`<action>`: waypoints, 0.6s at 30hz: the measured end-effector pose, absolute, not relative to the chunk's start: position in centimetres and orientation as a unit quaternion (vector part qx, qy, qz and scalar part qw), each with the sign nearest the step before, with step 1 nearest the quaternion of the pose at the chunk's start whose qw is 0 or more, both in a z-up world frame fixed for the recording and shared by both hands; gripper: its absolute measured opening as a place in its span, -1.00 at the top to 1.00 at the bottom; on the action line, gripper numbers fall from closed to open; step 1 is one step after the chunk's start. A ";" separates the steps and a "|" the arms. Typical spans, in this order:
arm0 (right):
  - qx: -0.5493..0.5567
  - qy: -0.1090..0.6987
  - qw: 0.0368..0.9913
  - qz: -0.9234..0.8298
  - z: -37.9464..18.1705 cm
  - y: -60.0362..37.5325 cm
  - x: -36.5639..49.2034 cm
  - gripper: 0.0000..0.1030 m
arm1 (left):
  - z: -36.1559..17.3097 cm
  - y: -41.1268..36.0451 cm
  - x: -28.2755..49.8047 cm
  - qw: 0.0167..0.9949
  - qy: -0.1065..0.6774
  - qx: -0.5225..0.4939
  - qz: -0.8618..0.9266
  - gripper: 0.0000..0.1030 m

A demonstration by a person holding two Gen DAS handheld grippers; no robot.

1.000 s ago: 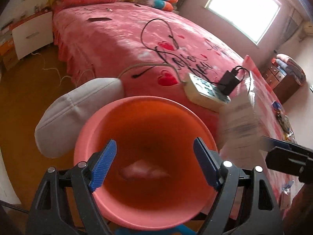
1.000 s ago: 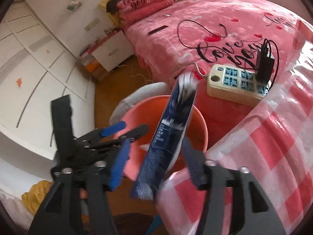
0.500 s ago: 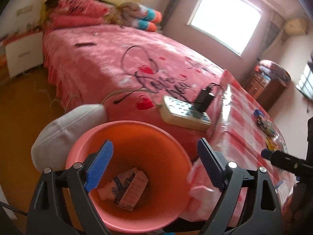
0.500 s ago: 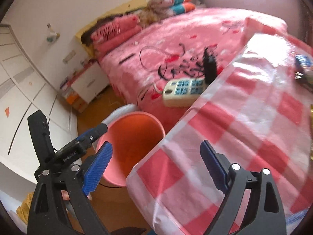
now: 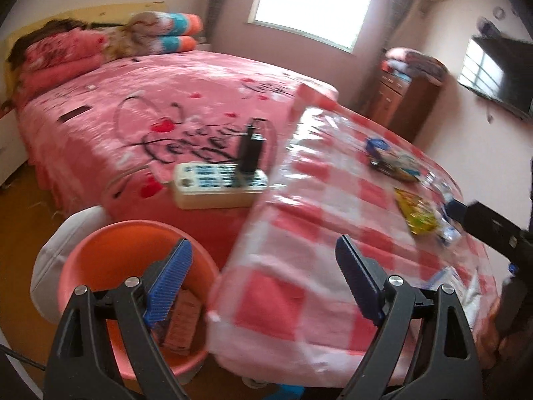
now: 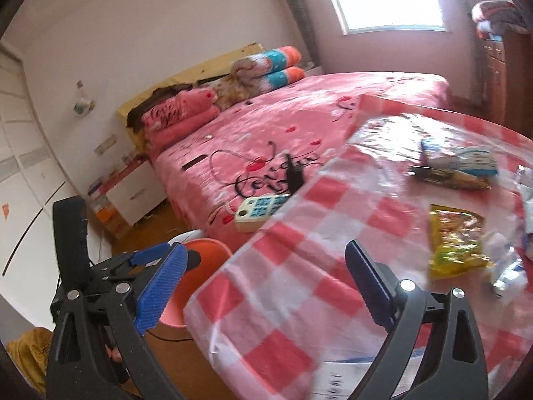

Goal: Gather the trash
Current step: 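Move both open tools back over the remaining trash on the sheet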

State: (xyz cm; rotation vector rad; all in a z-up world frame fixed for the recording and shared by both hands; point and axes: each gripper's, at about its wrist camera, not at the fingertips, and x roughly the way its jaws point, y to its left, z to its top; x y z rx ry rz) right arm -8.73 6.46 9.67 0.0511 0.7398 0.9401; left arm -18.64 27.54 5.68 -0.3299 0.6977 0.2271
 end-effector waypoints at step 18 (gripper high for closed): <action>0.078 0.342 0.862 0.366 9.4 -2.9 -3.8 -0.88 | 6.5 18.6 -14.6 0.919 0.376 -0.112 0.027 -0.71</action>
